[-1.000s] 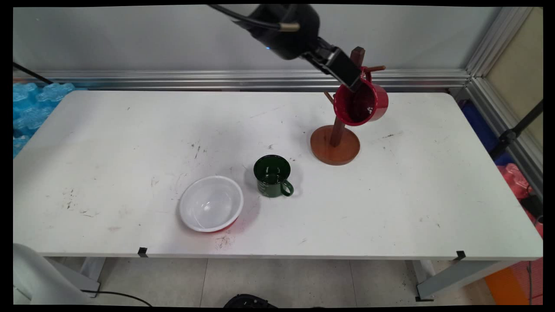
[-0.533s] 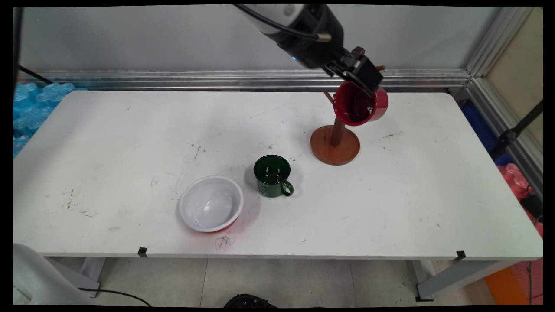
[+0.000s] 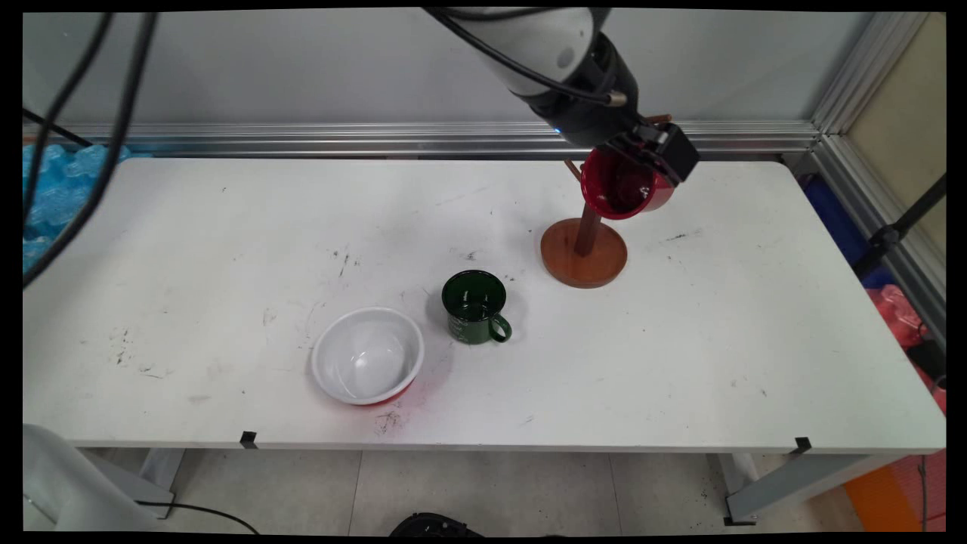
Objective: Pick up the red mug from the rack
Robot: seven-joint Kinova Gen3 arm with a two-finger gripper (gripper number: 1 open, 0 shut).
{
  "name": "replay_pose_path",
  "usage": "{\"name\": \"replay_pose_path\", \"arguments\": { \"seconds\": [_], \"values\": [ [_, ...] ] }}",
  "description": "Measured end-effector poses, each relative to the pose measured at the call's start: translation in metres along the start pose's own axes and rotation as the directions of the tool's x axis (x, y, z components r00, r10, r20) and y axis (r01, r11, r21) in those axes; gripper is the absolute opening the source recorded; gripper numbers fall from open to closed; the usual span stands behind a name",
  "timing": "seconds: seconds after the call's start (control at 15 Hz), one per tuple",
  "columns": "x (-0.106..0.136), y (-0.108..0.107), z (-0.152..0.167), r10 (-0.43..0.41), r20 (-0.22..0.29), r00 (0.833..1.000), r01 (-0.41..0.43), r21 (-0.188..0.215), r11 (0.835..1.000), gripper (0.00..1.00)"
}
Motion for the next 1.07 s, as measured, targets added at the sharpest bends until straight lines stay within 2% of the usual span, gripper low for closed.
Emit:
{"name": "replay_pose_path", "arguments": {
  "seconds": [0.53,1.07],
  "values": [
    [0.002,0.008,0.044,-0.024,-0.01,1.0,0.024,-0.01,1.0,1.0],
    [-0.002,0.009,0.078,-0.059,-0.004,0.998,0.059,-0.003,0.998,1.0]
  ]
}}
